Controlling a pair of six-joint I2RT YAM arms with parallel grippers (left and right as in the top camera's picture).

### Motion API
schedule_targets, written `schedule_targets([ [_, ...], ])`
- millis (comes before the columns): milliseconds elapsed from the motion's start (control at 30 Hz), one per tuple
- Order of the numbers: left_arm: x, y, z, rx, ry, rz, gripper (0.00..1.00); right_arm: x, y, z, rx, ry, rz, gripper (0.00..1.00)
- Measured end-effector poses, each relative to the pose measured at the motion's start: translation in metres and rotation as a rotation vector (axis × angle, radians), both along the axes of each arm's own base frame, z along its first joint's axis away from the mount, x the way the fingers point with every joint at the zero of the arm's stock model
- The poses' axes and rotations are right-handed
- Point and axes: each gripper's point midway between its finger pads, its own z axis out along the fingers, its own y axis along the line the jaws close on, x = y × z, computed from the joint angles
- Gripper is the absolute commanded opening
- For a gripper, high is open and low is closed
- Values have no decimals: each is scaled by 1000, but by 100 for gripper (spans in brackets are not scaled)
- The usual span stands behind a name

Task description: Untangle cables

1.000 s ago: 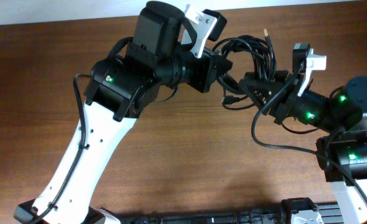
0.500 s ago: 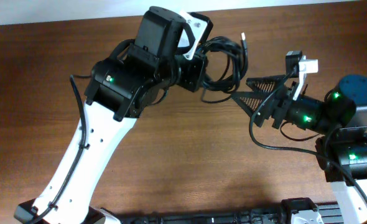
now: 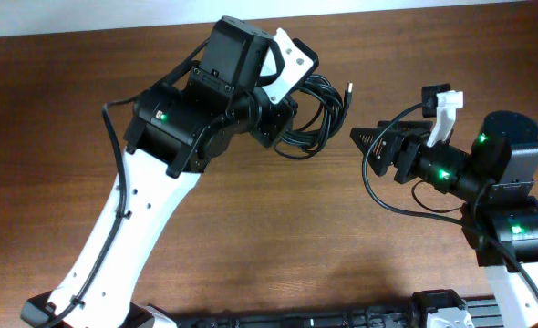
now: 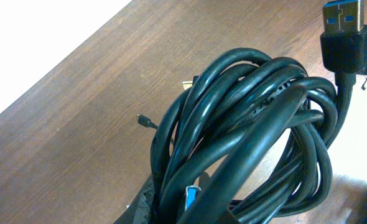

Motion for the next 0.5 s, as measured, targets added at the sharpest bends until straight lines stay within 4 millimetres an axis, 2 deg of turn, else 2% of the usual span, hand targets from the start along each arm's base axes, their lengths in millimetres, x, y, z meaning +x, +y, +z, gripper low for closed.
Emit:
schedule_targets([
  [233, -3, -4, 1, -13, 7, -28, 0, 1, -2, -1, -5, 0, -11, 77],
  [500, -11, -19, 7, -85, 22, -101, 0, 2, -2, -1, -6, 0, -13, 77],
])
